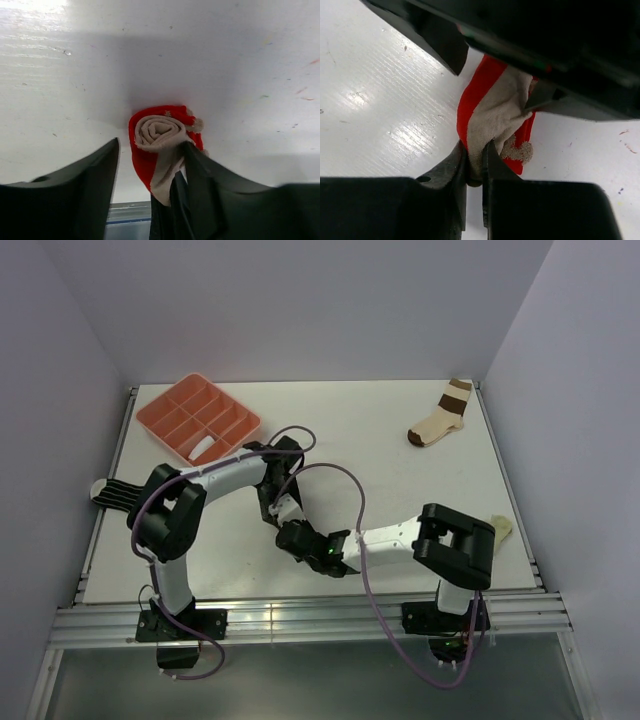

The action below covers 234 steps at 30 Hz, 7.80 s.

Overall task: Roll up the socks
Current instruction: Roll the sock at the center of the board, then pick up the sock at the center of the board, then place the sock in the storage box.

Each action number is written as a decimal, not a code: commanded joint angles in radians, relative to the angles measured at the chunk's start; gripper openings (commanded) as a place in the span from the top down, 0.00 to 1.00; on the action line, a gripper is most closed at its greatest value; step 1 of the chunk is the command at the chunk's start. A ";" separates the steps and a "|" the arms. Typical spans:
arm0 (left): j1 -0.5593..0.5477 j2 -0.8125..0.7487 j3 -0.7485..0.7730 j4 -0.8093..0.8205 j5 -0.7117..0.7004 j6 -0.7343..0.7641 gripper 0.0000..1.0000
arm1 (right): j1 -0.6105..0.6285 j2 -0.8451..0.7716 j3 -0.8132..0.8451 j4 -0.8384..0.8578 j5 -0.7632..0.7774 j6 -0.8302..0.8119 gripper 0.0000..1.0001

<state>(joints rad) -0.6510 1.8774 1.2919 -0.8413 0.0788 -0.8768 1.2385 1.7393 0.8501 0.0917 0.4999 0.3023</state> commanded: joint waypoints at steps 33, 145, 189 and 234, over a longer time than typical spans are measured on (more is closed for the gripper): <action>0.033 -0.592 -0.822 0.938 0.079 -0.375 0.32 | -0.459 0.098 -0.371 0.586 -1.069 0.389 1.00; 0.438 0.255 0.595 0.263 -0.109 1.033 1.00 | -0.646 -0.586 -0.011 -0.346 -0.566 0.100 0.32; 0.427 0.278 0.581 0.266 -0.070 1.004 1.00 | -0.703 -0.492 0.017 -0.328 -0.636 0.074 0.34; 0.465 0.397 0.659 0.206 -0.093 1.081 0.67 | -0.729 -0.414 0.049 -0.322 -0.747 0.074 0.40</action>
<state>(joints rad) -0.1802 2.2639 1.9018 -0.5907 -0.0265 0.2150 0.5186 1.3285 0.8524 -0.2478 -0.2344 0.3935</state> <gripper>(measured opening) 0.325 0.602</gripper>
